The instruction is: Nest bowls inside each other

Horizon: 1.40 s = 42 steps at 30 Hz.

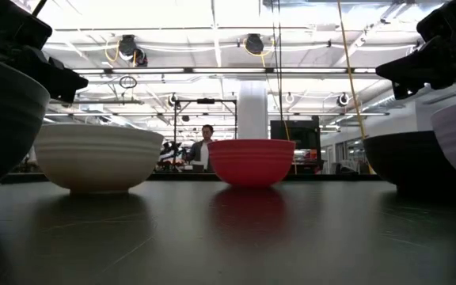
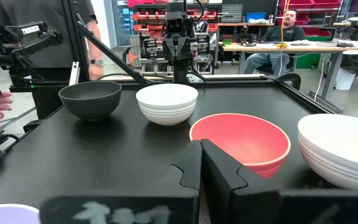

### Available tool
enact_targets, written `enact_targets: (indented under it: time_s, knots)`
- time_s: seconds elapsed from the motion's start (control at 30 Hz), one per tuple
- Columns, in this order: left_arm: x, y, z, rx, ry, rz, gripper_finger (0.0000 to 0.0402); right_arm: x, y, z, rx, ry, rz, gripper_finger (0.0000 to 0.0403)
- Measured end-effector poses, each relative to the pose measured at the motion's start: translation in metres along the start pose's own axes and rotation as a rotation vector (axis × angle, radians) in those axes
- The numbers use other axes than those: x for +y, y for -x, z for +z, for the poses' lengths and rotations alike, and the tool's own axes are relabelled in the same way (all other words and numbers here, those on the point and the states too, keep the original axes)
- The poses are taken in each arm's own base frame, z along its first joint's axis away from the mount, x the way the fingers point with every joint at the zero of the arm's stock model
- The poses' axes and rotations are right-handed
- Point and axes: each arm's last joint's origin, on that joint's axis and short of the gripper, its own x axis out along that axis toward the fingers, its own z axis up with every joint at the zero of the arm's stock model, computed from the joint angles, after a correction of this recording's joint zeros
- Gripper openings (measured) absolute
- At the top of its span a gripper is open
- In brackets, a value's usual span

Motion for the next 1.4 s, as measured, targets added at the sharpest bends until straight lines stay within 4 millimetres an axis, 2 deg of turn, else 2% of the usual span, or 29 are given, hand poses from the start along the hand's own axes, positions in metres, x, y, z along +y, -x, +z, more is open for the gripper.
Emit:
enact_targets:
  time_s: [0.13,0.47,0.67,0.87,1.13,1.4]
  knots:
    - [0.000,0.000,0.004,-0.043,-0.077,0.006,0.0021,0.000,0.000,0.000,0.000,0.000,0.000,0.0000]
    - [0.001,0.000,0.007,-0.073,-0.053,0.009,0.0021,0.000,0.000,0.000,0.001,0.000,0.000,0.0000]
    - [0.002,0.001,0.016,-0.164,-0.030,0.019,0.0021,0.000,0.000,0.001,-0.007,0.021,0.000,0.0000]
    - [0.002,0.003,0.023,-0.242,0.059,0.017,0.0021,0.000,0.000,0.009,-0.099,-0.008,0.004,0.0000]
    - [0.003,0.004,0.027,-0.283,0.023,0.024,0.0021,0.001,0.002,0.021,-0.223,-0.016,0.009,0.0000]
    - [0.003,0.004,0.026,-0.278,0.023,0.024,0.0021,0.001,0.004,0.026,-0.274,-0.021,0.012,0.0000]
